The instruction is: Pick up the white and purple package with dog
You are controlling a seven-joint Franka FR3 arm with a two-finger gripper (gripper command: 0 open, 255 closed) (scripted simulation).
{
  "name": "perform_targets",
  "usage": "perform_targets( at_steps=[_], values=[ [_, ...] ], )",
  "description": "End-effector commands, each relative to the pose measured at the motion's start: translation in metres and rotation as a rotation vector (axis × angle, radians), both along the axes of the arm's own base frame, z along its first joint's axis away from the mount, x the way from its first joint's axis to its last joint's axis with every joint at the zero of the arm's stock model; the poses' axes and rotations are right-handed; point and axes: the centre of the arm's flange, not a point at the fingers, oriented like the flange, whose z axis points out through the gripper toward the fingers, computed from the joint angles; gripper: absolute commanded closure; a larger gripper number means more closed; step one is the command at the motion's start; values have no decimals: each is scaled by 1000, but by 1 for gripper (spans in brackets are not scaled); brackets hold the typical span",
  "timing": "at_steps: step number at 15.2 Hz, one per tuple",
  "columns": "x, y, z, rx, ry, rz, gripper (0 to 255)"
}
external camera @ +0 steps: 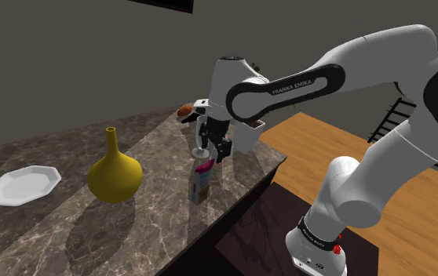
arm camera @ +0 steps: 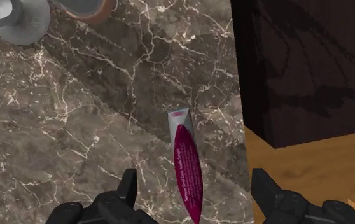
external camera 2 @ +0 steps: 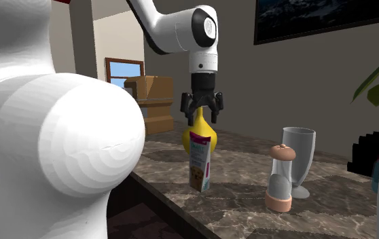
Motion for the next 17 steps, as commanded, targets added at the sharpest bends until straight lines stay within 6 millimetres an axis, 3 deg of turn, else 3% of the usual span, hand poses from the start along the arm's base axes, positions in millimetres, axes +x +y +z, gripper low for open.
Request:
perform_targets(
  at_steps=[1, 9, 11, 12, 17],
  values=[
    [3, 17, -22, -9, -3, 126, 0],
    [3, 24, -68, -12, -4, 174, 0],
    [3, 24, -71, -12, -4, 174, 0],
    [3, 24, -71, -12, -4, 174, 255],
    [4, 24, -72, -12, -4, 174, 255]
  ],
)
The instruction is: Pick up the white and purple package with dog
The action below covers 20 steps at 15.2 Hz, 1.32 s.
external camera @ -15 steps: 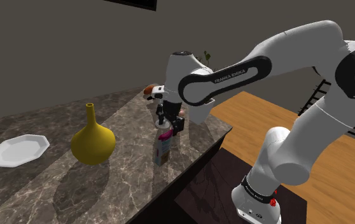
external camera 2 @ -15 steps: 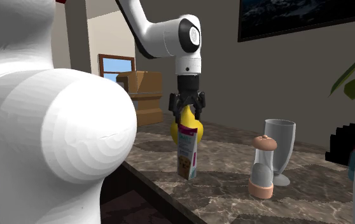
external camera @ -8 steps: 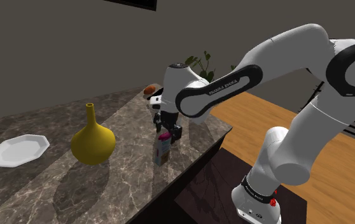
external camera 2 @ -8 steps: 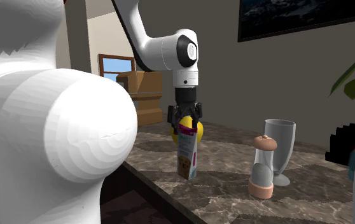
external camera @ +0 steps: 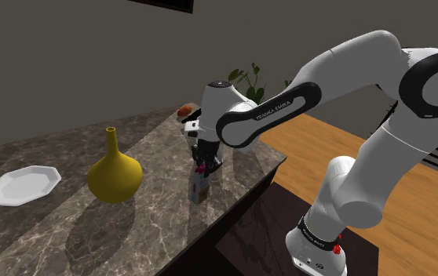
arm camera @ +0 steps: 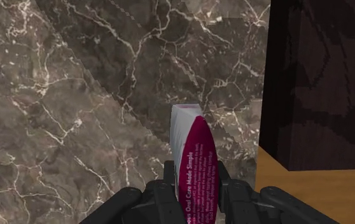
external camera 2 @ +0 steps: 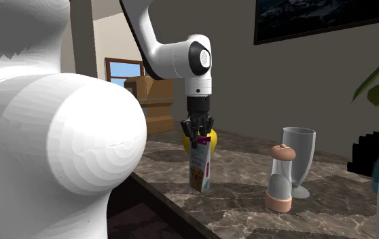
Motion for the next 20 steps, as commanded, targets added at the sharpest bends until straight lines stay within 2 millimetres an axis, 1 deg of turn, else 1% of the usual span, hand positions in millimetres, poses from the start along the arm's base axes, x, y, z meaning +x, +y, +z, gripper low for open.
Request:
perform_targets(
  at_steps=[1, 4, 19, 20],
  values=[
    [0, 0, -1, -1, 2, 0, 255],
    [0, 0, 0, -1, 2, 0, 255],
    [0, 0, 79, -1, 2, 0, 255],
    [0, 0, 80, -1, 2, 0, 255]
  ],
)
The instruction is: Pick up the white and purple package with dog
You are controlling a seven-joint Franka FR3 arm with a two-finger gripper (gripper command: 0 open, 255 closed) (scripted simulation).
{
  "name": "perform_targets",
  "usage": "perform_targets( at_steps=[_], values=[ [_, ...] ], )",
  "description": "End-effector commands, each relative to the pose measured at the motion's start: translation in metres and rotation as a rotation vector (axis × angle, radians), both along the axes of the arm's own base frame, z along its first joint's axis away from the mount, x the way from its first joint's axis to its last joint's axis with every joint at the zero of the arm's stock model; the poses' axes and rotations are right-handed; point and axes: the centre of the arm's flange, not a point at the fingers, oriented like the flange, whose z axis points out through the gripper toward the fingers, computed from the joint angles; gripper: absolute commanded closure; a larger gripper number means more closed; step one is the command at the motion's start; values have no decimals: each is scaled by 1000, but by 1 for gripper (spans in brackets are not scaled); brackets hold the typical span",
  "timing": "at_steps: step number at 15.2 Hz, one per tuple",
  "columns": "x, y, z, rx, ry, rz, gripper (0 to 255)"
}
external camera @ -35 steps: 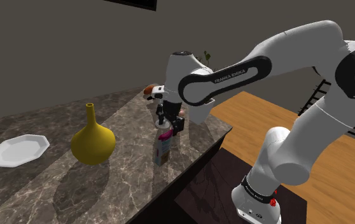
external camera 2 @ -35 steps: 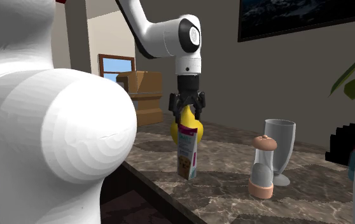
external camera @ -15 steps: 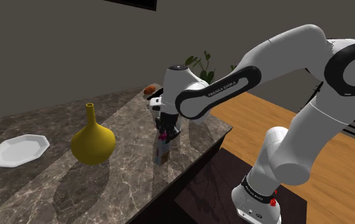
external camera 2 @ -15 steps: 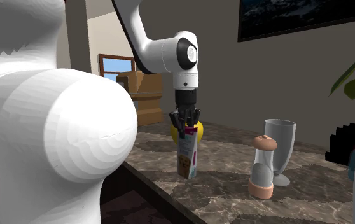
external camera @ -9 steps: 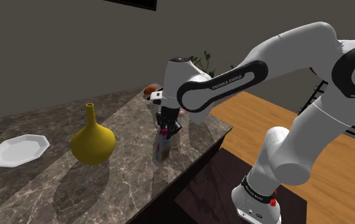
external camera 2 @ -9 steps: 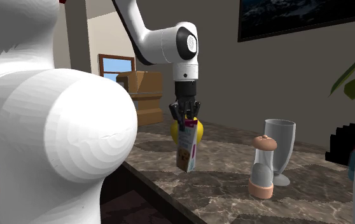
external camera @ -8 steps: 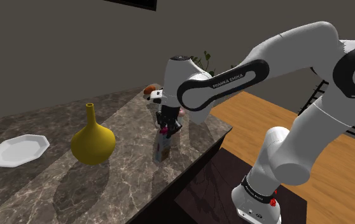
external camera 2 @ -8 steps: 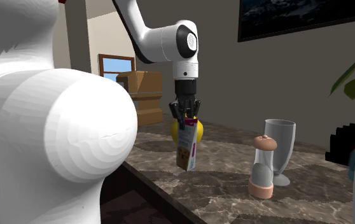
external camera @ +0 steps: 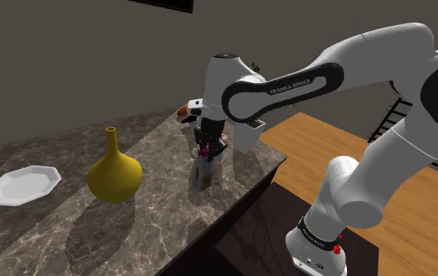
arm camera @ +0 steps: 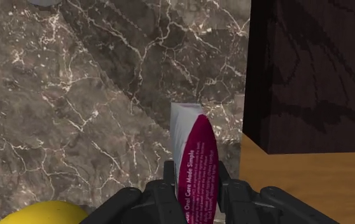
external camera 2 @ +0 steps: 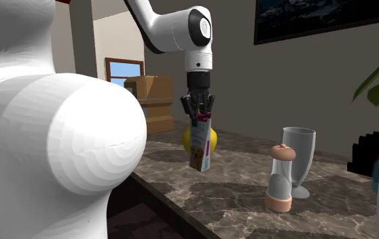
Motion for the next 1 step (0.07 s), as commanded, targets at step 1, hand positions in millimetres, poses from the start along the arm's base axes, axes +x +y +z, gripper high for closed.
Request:
perform_targets(
  at_steps=[1],
  values=[
    [0, 1, 3, 0, 0, 0, 255]
  ],
)
